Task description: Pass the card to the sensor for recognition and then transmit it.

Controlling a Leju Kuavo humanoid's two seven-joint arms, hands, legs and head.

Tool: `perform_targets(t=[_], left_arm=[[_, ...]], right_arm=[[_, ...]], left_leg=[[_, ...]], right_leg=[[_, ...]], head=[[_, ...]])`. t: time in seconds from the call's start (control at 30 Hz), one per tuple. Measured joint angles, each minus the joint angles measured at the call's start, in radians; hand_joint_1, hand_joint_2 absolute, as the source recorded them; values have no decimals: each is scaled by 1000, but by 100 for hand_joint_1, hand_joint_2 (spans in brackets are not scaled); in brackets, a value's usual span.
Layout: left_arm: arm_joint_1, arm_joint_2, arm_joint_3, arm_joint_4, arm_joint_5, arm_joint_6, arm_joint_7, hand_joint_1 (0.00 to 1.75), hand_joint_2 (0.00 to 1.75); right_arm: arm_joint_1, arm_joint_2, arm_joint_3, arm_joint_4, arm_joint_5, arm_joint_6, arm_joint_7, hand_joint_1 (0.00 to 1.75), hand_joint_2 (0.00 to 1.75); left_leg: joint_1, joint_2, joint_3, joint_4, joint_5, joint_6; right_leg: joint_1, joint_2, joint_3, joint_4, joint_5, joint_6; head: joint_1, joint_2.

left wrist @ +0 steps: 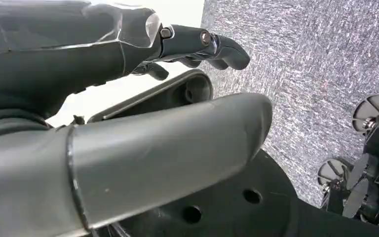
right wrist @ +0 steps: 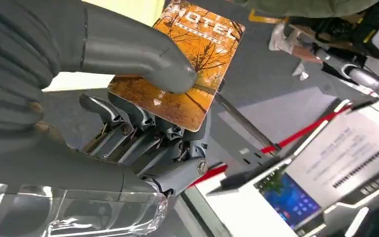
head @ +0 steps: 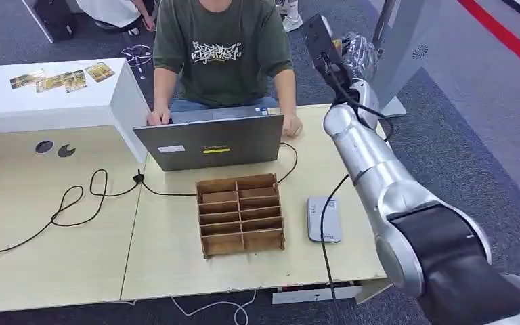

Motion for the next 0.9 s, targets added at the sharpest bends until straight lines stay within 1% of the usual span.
perform_targets(t=[0.2, 0.37, 0.67, 0.77, 0.9], left_arm=[[0, 2, 0, 0, 9, -6, -2, 0, 0], [0, 5, 0, 0, 21, -8, -7, 0, 0], [1, 7, 0, 0, 41, -8, -7, 0, 0], [1, 8, 0, 0, 56, -8, -7, 0, 0], [4, 8, 0, 0, 71, -5, -7, 0, 0]], right_arm=[[-8, 1, -20, 4, -19, 56, 18, 175, 175], [-9, 0, -22, 8, -14, 64, 19, 175, 175], [36, -21, -30, 4, -77, 61, -21, 175, 175], [84, -36, -37, -38, -145, 48, -55, 175, 175], [211, -63, -38, -137, -232, 45, -95, 175, 175]], left_leg=[[0, 0, 0, 0, 0, 0], [0, 0, 0, 0, 0, 0], [0, 0, 0, 0, 0, 0], [0, 0, 0, 0, 0, 0], [0, -1, 0, 0, 0, 0]], right_leg=[[0, 0, 0, 0, 0, 0], [0, 0, 0, 0, 0, 0], [0, 0, 0, 0, 0, 0], [0, 0, 0, -1, 0, 0], [0, -1, 0, -1, 0, 0]], head=[[0, 0], [0, 0], [0, 0], [0, 0], [0, 0]])
